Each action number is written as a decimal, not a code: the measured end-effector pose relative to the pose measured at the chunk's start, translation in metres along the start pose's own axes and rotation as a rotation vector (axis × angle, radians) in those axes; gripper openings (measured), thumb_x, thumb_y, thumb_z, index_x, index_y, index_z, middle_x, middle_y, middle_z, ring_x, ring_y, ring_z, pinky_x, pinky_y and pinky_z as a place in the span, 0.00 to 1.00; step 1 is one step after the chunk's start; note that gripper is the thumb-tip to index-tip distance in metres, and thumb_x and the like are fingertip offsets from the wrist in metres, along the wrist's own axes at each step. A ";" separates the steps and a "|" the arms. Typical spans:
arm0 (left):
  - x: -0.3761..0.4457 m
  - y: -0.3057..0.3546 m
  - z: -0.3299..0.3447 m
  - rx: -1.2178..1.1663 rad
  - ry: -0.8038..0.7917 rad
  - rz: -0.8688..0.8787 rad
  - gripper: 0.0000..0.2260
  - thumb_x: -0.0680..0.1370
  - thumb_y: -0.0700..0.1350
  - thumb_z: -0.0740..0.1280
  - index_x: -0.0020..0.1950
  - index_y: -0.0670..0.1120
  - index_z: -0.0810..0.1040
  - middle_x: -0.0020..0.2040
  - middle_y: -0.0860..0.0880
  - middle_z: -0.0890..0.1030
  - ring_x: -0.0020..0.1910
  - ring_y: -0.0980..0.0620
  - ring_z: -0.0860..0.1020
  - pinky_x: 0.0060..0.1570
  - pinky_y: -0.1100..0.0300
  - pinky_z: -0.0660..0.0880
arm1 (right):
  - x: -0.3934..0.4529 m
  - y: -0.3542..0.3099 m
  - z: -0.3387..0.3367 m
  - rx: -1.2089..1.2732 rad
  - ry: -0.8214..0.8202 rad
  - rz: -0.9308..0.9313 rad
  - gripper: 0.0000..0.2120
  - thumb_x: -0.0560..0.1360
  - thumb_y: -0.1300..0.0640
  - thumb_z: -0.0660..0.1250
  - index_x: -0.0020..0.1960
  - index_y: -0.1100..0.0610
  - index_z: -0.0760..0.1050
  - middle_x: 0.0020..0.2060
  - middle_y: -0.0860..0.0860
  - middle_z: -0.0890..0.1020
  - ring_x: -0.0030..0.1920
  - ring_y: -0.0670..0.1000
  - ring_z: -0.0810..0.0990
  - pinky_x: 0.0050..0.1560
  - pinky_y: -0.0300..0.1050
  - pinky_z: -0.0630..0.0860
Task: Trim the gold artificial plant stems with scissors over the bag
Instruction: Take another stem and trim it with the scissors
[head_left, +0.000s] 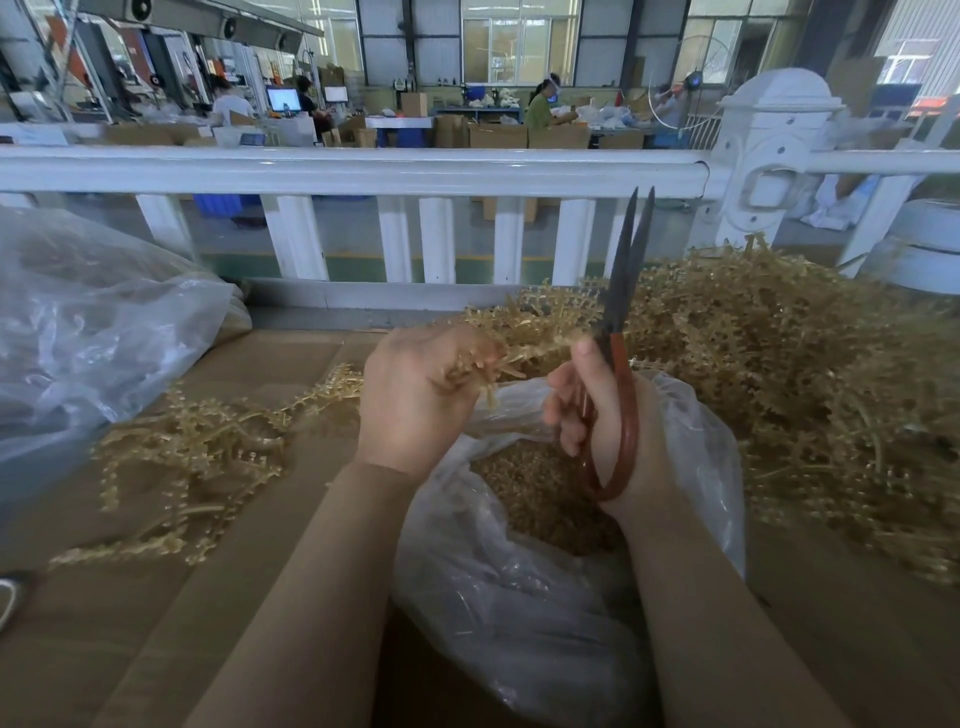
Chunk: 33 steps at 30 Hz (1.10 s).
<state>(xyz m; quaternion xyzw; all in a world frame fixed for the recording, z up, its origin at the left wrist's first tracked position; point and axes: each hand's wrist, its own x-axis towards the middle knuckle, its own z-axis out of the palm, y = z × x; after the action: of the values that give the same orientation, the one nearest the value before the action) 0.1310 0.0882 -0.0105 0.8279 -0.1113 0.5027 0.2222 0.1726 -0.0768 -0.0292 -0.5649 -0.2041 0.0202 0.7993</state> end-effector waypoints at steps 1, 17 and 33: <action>0.000 0.000 0.000 0.059 0.011 0.080 0.06 0.70 0.37 0.68 0.41 0.46 0.81 0.42 0.51 0.86 0.41 0.49 0.85 0.39 0.49 0.79 | 0.000 0.000 0.001 0.005 0.003 -0.008 0.20 0.77 0.40 0.65 0.38 0.57 0.79 0.29 0.54 0.77 0.23 0.44 0.74 0.21 0.35 0.65; -0.005 -0.007 0.004 -0.048 0.058 -0.347 0.24 0.68 0.36 0.78 0.60 0.52 0.75 0.55 0.58 0.81 0.48 0.60 0.80 0.45 0.60 0.78 | 0.004 -0.001 -0.001 -0.026 -0.068 0.080 0.10 0.69 0.47 0.73 0.37 0.54 0.80 0.30 0.53 0.81 0.22 0.46 0.65 0.23 0.40 0.59; 0.005 -0.004 -0.012 -1.187 -0.598 -1.106 0.44 0.72 0.76 0.49 0.65 0.40 0.78 0.57 0.39 0.84 0.58 0.39 0.82 0.51 0.48 0.80 | 0.003 0.002 -0.001 0.015 -0.009 -0.006 0.09 0.74 0.51 0.71 0.36 0.51 0.82 0.29 0.50 0.79 0.24 0.44 0.71 0.23 0.34 0.63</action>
<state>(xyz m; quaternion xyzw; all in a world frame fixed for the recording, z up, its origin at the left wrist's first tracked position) 0.1256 0.0973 -0.0022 0.6076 0.0096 -0.0577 0.7921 0.1760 -0.0763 -0.0308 -0.5580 -0.2093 0.0222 0.8027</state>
